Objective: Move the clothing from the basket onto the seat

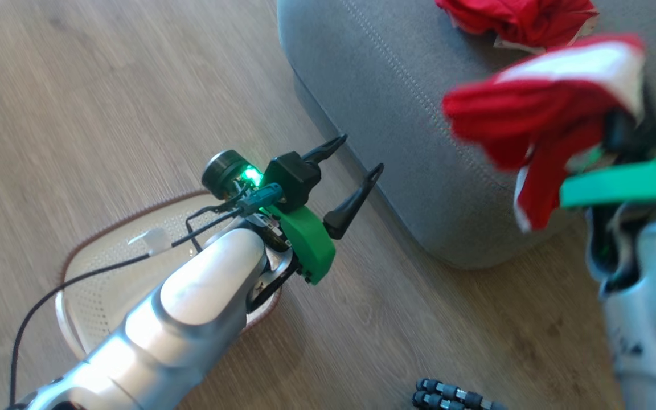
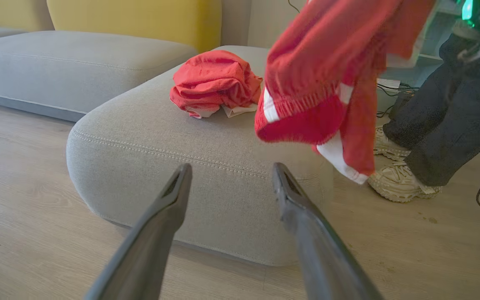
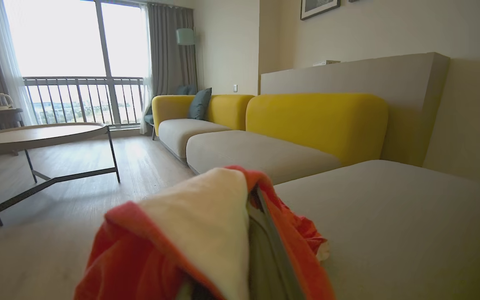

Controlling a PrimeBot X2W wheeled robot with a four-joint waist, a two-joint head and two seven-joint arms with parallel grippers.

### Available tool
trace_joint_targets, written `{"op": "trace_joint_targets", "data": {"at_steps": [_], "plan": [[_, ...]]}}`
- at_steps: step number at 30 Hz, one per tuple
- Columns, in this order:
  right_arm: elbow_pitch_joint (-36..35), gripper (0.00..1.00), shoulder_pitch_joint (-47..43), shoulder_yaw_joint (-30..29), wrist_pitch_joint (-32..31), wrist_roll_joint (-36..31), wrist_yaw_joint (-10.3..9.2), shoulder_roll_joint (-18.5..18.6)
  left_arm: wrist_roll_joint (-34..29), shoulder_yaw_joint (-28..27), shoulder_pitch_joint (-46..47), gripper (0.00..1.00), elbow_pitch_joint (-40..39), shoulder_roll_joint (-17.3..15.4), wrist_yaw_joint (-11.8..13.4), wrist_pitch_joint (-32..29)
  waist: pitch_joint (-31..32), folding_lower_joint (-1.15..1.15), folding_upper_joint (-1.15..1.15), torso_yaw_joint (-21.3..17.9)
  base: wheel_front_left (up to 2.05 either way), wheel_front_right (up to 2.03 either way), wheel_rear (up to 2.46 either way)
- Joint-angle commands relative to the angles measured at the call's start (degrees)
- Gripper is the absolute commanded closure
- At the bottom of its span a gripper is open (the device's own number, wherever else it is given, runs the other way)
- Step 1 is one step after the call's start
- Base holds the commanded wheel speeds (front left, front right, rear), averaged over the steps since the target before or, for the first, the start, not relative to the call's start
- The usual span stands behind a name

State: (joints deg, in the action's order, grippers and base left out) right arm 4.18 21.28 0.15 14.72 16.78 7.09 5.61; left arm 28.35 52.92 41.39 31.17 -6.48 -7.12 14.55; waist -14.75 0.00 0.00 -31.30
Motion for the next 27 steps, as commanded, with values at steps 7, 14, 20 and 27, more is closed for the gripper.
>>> {"op": "trace_joint_targets", "data": {"at_steps": [7,14,20,27], "plan": [[-0.29,1.0,16.58,-0.75,0.28,-0.39,0.4,8.78,-1.93,-1.13,3.45,0.0,-3.8,-3.55,0.09,0.23,-6.83,0.0,0.0,1.0,0.0,0.0,0.0],[4.28,1.0,27.18,-3.92,0.28,-3.88,0.4,15.86,-2.64,-0.24,4.74,0.0,-5.38,-4.89,0.05,-0.68,-11.74,0.0,0.0,3.26,0.0,0.0,0.0],[13.71,1.0,36.48,-7.42,-0.05,-6.04,0.4,21.73,-2.89,0.04,5.58,0.0,-6.85,-6.19,0.16,-1.9,-15.79,0.0,0.0,5.3,0.0,0.0,0.0],[24.13,1.0,46.79,-13.95,-3.82,-10.56,0.4,28.18,-3.39,0.75,6.03,0.0,-8.8,-8.01,0.26,-3.47,-20.91,0.0,0.0,7.88,0.0,0.0,0.0]]}}
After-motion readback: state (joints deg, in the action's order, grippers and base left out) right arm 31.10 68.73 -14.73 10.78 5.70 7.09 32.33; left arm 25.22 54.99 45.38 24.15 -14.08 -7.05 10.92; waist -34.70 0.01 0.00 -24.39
